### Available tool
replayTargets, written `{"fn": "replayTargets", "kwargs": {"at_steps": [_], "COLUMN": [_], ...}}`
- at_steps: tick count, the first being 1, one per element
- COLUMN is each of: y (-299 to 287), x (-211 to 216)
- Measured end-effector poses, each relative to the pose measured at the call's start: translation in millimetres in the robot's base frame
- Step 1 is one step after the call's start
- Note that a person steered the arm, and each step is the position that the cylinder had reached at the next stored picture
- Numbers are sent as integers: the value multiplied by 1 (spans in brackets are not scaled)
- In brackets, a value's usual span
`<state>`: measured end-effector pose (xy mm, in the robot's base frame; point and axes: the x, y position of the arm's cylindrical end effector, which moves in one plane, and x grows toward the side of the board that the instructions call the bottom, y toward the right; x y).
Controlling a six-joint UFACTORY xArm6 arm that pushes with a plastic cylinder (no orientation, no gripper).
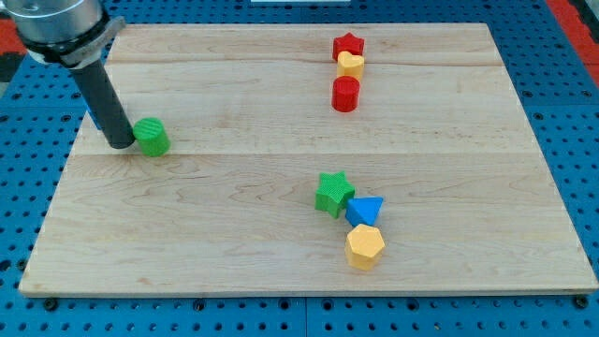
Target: Move the blue cube to the green circle
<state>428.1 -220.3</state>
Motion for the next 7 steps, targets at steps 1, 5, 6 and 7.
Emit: {"fn": "replayTargets", "kwargs": {"at_steps": [1, 5, 6, 7], "y": [-36, -80, -84, -84], "x": [5, 20, 11, -37]}}
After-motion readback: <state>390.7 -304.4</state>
